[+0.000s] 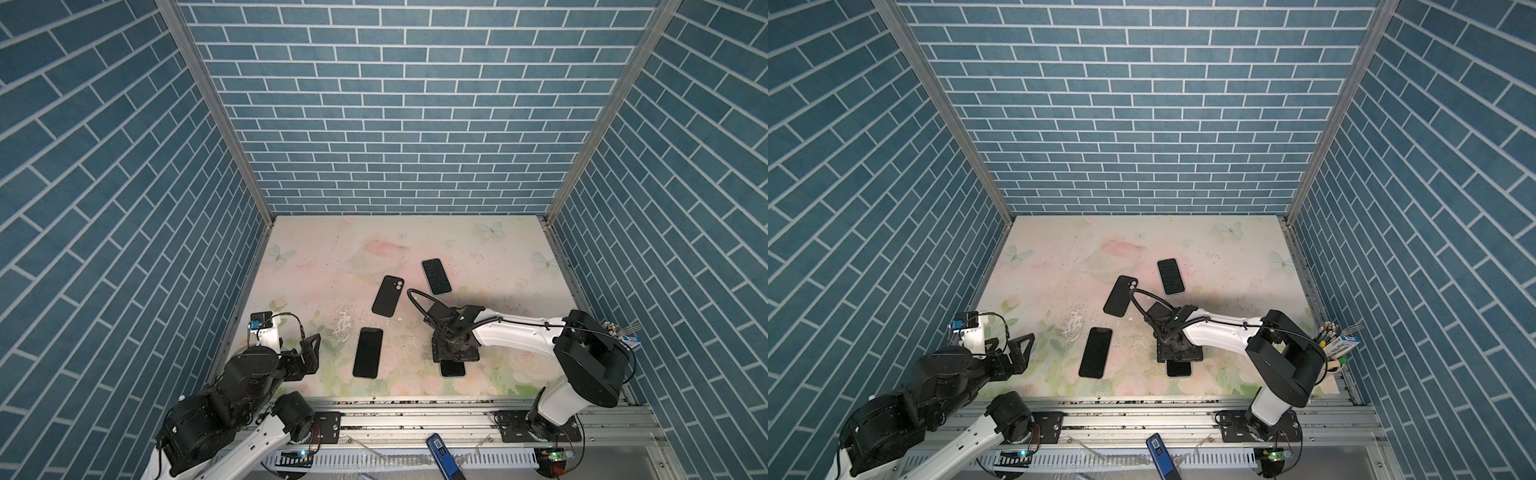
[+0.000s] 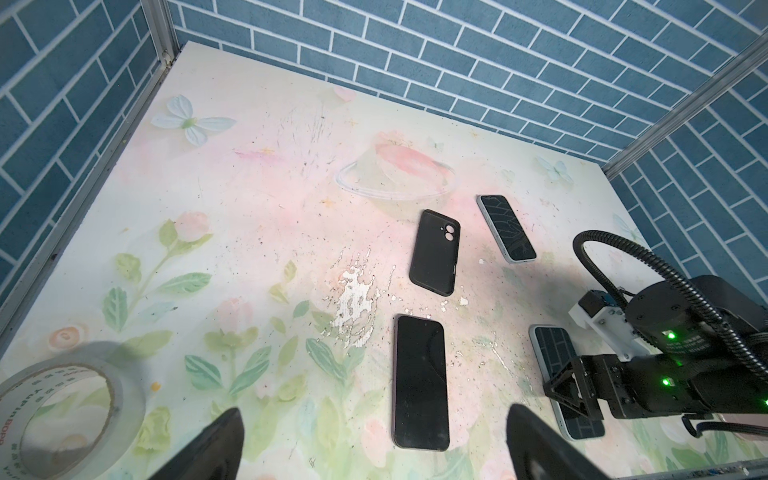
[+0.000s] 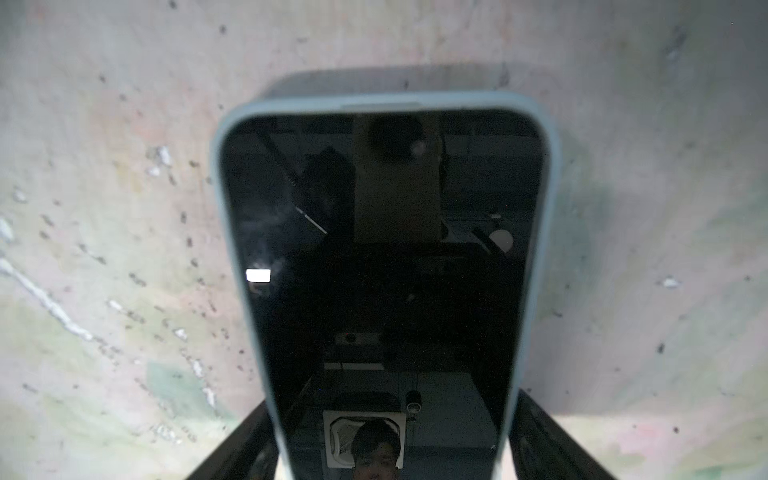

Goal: Put the phone into the phone case
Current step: 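Grasp the light-blue cased phone with the right gripper and lift it, then carry the cased phone farther from the robot and set it beside the other cased phone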

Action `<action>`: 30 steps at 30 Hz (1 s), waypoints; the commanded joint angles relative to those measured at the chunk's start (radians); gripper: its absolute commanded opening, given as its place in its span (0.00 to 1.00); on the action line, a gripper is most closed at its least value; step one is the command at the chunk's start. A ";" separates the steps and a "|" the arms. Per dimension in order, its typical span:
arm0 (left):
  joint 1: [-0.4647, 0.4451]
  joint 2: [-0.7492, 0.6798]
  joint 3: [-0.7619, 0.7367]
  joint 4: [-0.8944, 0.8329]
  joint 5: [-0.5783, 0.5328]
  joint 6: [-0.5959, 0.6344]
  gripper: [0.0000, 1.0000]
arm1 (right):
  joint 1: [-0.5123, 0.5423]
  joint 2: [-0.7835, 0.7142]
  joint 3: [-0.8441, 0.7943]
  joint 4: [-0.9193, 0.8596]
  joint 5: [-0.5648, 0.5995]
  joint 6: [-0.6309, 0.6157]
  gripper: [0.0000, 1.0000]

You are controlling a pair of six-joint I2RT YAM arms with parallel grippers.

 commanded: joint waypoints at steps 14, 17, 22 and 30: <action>0.030 0.021 -0.016 0.009 0.021 0.015 1.00 | -0.154 -0.029 0.054 -0.097 0.063 -0.142 0.78; 0.036 0.022 -0.017 0.009 0.021 0.015 1.00 | -0.264 -0.040 0.085 -0.079 0.032 -0.293 0.78; 0.046 0.020 -0.017 0.008 0.022 0.016 1.00 | -0.408 0.053 0.221 -0.077 -0.004 -0.579 0.78; 0.060 0.010 -0.017 0.009 0.023 0.019 1.00 | -0.562 0.337 0.545 -0.106 0.004 -0.755 0.76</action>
